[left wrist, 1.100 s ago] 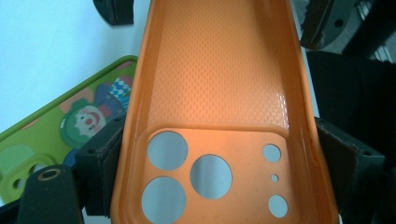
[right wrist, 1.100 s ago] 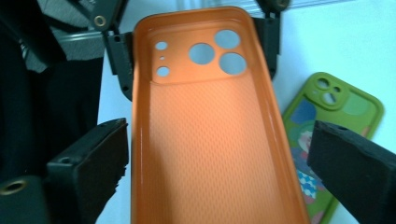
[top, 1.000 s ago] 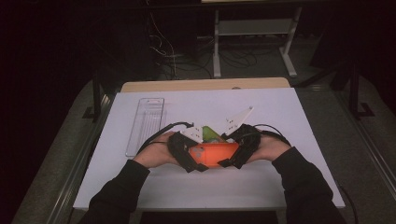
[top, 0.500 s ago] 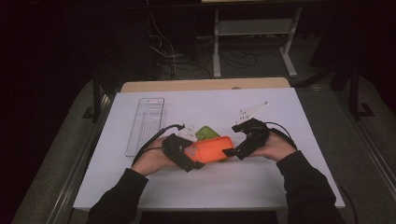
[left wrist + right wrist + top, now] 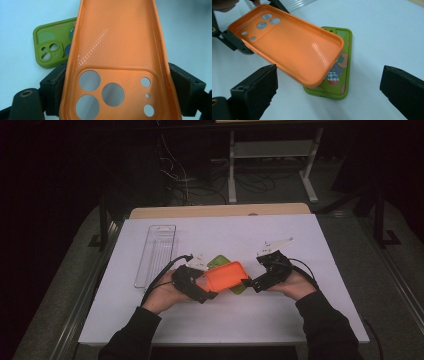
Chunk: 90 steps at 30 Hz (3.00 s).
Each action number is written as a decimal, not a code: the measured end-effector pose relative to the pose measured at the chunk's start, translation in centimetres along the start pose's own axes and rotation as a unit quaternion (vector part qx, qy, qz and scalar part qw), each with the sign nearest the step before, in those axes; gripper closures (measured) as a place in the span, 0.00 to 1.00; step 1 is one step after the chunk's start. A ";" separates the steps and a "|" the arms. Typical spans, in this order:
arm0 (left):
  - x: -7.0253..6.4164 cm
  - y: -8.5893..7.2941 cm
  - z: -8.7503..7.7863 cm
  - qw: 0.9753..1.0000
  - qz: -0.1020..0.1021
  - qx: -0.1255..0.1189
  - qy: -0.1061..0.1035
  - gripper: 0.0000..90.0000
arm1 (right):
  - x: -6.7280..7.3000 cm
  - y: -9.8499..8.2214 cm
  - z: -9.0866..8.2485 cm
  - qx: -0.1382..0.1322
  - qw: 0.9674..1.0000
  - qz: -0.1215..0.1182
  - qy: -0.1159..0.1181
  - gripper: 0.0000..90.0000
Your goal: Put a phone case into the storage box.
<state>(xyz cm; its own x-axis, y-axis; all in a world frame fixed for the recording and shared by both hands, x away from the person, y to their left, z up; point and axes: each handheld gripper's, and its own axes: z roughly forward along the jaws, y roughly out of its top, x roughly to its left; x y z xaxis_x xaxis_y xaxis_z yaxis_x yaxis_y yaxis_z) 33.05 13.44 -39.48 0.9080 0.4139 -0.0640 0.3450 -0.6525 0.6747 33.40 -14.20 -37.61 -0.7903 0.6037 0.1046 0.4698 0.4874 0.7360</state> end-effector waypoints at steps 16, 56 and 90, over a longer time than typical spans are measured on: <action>0.8 -0.8 -0.8 0.999 -0.032 0.018 0.039 0.17 | 1.3 -3.9 0.8 -0.001 0.996 0.075 -0.056 0.01; 1.1 0.4 -0.3 0.998 -0.034 0.033 0.036 0.17 | 3.1 -3.7 2.3 -0.010 0.967 -0.159 -0.201 0.01; 0.9 0.1 -0.5 0.998 -0.043 0.028 0.033 0.17 | 6.4 -4.1 4.2 0.002 0.820 -0.447 -0.358 0.02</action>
<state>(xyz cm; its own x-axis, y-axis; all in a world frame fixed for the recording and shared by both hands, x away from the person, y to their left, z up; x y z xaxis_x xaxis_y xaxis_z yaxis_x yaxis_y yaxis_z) 33.77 14.11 -39.08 0.8577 0.5095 -0.0699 0.4353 -0.6469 0.6261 28.09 -9.72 -42.81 -0.3882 0.2194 -0.8951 -0.1680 0.9381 0.3028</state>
